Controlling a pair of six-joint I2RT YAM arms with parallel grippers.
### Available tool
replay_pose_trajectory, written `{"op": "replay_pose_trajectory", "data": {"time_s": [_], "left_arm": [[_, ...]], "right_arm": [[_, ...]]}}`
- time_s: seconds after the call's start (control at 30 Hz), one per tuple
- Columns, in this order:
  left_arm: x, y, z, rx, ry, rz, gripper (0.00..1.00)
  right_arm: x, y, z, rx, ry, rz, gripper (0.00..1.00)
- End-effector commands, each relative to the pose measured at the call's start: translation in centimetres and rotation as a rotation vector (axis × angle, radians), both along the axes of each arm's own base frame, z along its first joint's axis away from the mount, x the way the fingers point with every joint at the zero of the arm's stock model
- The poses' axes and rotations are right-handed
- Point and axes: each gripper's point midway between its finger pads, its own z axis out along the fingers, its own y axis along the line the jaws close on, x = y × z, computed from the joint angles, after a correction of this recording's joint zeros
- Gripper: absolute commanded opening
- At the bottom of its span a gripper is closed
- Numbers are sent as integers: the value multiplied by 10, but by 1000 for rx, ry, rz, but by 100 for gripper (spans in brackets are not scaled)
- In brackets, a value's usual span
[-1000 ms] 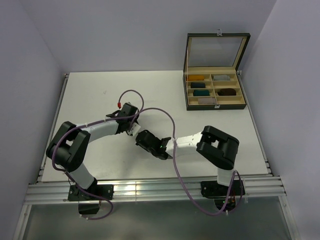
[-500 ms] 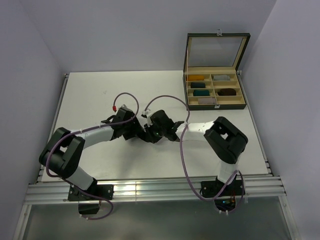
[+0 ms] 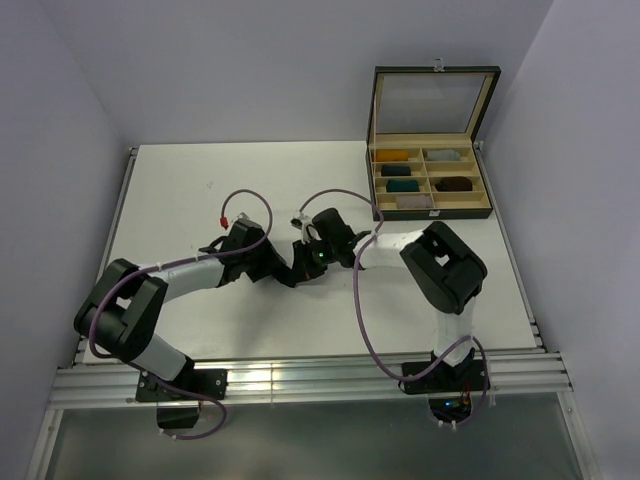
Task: Roll the socks
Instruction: Roll the sock at the center of the board.
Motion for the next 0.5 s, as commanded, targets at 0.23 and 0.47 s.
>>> {"op": "replay_pose_trajectory", "data": {"time_s": [0.23,0.47], "left_arm": [[-8,8,-24,44,56,22,52],[-9,9,-30,69,72,-1,14]], "right_arm": [[-5,-9,-24,17,278,-67,0],[4,-15,-12,4,186,-85,5]]}}
